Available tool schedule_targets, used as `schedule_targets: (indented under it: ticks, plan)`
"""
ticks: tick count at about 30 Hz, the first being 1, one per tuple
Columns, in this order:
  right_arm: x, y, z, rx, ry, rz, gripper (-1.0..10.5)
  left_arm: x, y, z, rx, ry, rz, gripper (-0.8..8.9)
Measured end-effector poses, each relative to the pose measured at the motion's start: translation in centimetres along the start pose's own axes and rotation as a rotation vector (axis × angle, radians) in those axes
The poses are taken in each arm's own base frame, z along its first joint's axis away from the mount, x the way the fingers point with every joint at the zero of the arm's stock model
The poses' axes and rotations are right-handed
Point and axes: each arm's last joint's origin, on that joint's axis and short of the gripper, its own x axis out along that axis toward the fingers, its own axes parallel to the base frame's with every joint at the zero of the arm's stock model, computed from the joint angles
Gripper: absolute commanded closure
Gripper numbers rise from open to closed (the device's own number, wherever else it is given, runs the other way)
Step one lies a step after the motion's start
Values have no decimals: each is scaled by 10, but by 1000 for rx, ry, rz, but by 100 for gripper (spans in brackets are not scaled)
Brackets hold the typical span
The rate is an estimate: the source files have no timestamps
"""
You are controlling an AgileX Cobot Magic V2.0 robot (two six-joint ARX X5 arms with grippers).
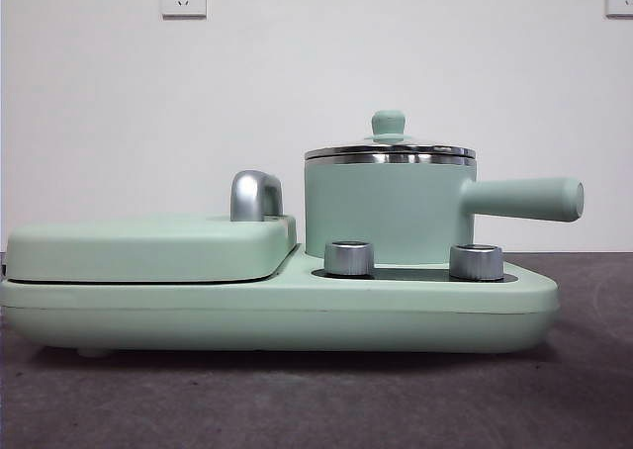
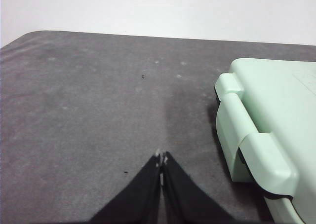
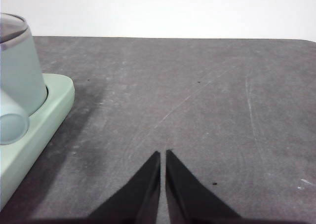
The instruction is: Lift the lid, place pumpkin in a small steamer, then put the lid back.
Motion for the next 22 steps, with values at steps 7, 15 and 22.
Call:
schedule_targets:
  ticks: [7,15,22]
  plan:
    - [0,-2,0,3,0,-20,932,0,0,0,0,0,0,807]
    - [0,-2,1,-1,-12,-45,932,0,0,0,0,0,0,807]
    - [0,2,3,-9,-29,-8,932,0,0,0,0,0,0,807]
